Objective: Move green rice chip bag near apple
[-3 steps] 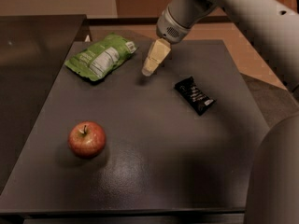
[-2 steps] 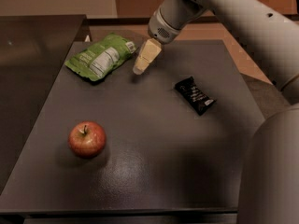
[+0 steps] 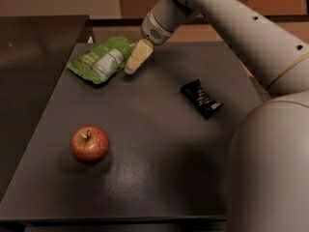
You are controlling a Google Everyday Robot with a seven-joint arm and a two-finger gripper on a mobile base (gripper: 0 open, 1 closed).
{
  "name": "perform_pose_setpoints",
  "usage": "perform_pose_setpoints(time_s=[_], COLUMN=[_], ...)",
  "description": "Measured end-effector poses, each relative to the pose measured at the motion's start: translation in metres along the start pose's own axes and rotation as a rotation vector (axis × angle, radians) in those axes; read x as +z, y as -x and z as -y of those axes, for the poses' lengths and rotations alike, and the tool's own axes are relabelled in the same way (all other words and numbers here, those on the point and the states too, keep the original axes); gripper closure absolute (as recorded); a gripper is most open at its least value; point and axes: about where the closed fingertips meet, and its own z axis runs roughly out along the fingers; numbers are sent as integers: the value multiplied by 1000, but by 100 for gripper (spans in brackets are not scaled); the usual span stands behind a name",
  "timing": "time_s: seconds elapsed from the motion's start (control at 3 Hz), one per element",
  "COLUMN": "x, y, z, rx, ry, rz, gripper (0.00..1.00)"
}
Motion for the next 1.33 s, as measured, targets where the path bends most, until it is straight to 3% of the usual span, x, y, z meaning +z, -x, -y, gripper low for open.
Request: perform_pose_setpoints(time_s=[0.67, 1.33], x=[28, 45], y=[7, 19], z=[12, 17], rx=[86, 85], ry=[25, 57], rz=[7, 21], gripper=[0, 0])
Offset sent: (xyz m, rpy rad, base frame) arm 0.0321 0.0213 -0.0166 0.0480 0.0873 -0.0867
